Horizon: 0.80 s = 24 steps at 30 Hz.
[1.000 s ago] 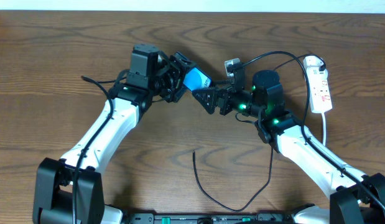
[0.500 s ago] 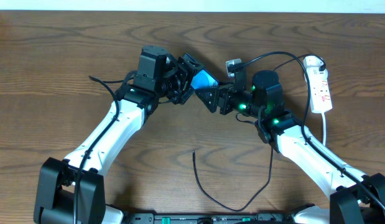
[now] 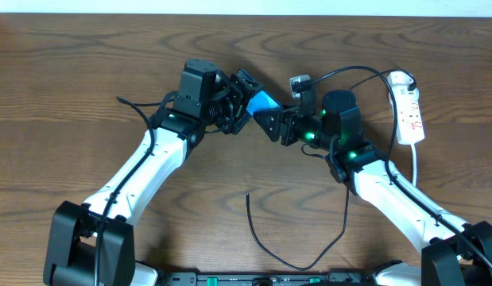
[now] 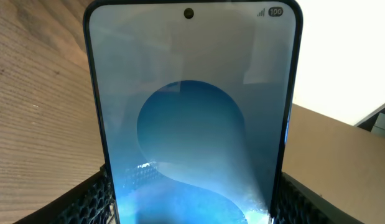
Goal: Plug charger to phone and switch on socket
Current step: 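Close the right gripper on the phone's edge beside the left gripper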
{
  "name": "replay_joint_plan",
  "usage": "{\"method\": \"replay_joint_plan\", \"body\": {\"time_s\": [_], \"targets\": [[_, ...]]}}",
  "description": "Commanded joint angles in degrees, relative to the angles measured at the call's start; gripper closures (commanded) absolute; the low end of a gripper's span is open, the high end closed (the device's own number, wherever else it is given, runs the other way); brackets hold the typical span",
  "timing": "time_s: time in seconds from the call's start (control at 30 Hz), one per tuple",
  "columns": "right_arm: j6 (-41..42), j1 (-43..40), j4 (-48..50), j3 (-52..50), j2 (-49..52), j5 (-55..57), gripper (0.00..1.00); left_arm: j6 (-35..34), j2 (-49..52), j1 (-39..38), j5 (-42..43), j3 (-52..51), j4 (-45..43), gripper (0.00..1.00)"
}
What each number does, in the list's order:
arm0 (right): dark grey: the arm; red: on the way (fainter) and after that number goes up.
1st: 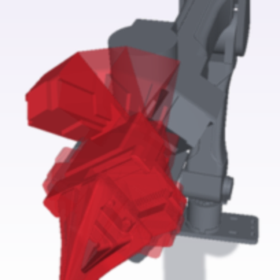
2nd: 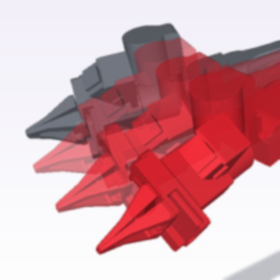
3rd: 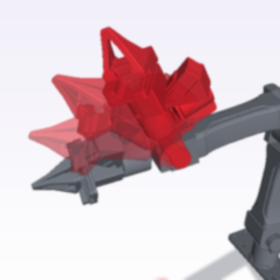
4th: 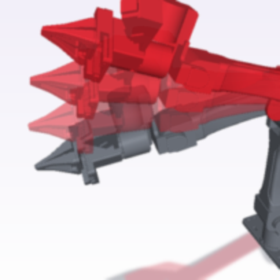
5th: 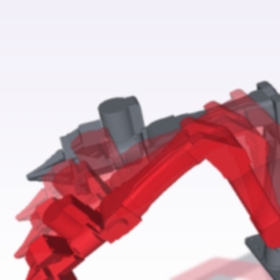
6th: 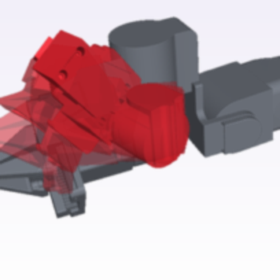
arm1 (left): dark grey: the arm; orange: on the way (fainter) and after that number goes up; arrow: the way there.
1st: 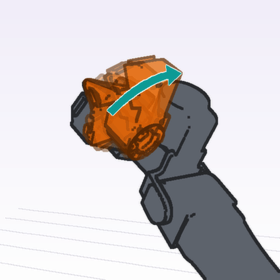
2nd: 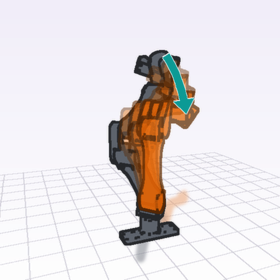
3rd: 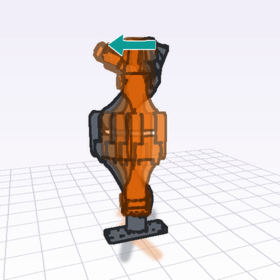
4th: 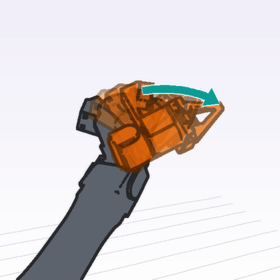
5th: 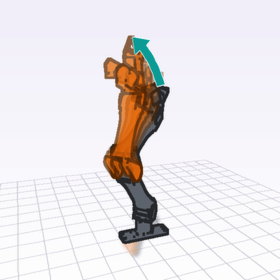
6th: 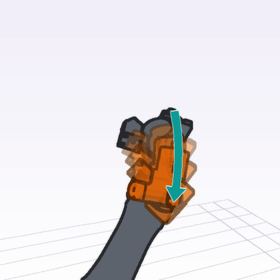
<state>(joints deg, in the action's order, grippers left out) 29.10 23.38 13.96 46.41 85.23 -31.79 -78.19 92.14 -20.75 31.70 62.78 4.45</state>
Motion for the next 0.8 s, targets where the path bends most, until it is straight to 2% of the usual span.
{"method": "replay_joint_plan", "body": {"time_s": [0.0,0.77], "targets": [[-0.20,0.35,-0.96,1.07,0.04,1.73,0.41,-0.37,-1.49,-0.20,0.20,0.44,-0.72,0.93],[-0.22,0.35,-1.09,1.07,0.04,1.70,0.43,-0.37,-1.49,-1.57,-0.50,0.44,-0.70,0.93]]}}
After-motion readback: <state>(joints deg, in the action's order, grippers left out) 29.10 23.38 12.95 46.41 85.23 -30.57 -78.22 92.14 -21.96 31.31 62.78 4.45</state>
